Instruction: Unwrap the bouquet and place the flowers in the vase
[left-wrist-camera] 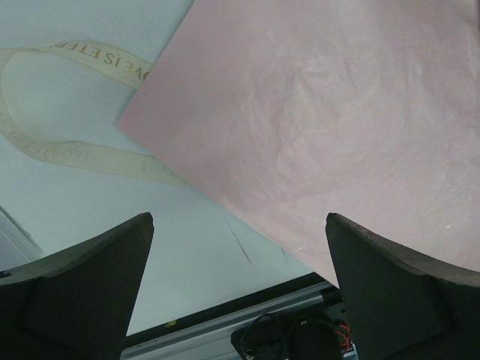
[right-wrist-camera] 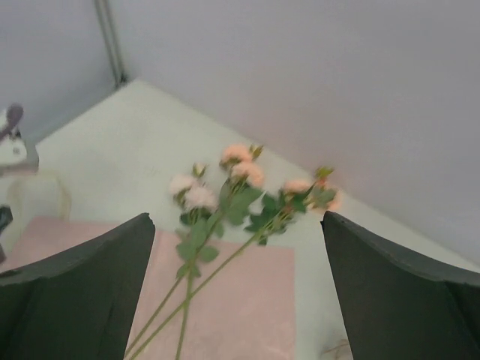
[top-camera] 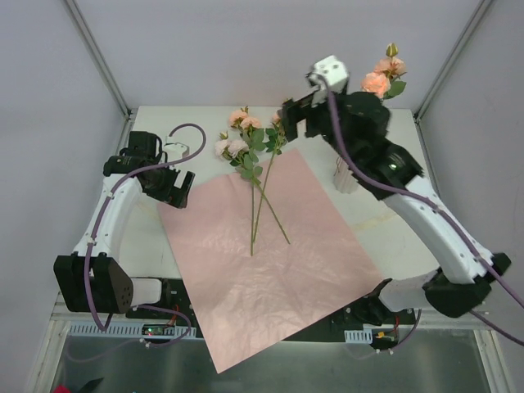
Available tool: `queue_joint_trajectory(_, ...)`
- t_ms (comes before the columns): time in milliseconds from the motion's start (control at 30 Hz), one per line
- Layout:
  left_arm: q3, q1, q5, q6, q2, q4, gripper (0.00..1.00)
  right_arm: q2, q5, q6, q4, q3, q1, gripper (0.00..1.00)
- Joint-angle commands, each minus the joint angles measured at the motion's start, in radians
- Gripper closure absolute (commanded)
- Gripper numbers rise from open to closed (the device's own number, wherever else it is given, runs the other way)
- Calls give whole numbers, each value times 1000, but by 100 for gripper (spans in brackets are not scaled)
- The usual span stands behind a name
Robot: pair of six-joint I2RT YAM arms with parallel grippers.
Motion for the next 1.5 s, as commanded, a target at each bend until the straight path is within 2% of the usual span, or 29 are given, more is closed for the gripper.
queue_joint_trajectory(0,18,11,-35,-23,-7,2,1,180,-188,107,-222,-113,8,3)
queue_joint_trajectory(100,9,11,-73,-52,-54,53,1,275,-226,136,-168,-149,21,5)
queue_joint_trajectory(133,3,11,-81,-58,-76,74,1,312,-199,129,-197,-118,31,11)
queue_joint_trajectory(167,-2,11,-96,-69,-112,112,1,355,-155,111,-223,-94,37,23)
queue_joint_trajectory(233,0,11,-91,-68,-125,120,1,467,-142,101,-280,-25,41,34)
queue_joint_trajectory(267,4,11,-81,-60,-116,116,1,496,-143,87,-281,-15,40,42)
queue_joint_trajectory(333,9,11,-75,-52,-100,93,1,567,-143,78,-272,-6,40,48)
queue_joint_trajectory(367,7,11,-75,-48,-91,87,1,585,-134,77,-272,5,40,54)
queue_joint_trajectory(433,-8,11,-70,-46,-88,86,1,633,-137,74,-257,15,40,57)
queue_joint_trajectory(667,-28,11,-26,-23,-91,82,1,762,-110,71,-229,89,40,57)
queue_joint_trajectory(1000,-19,11,-32,23,-70,76,1,886,-125,84,-234,163,9,47)
queue_joint_trajectory(1467,-27,11,-38,46,-37,77,1,980,-169,97,-226,209,-11,50)
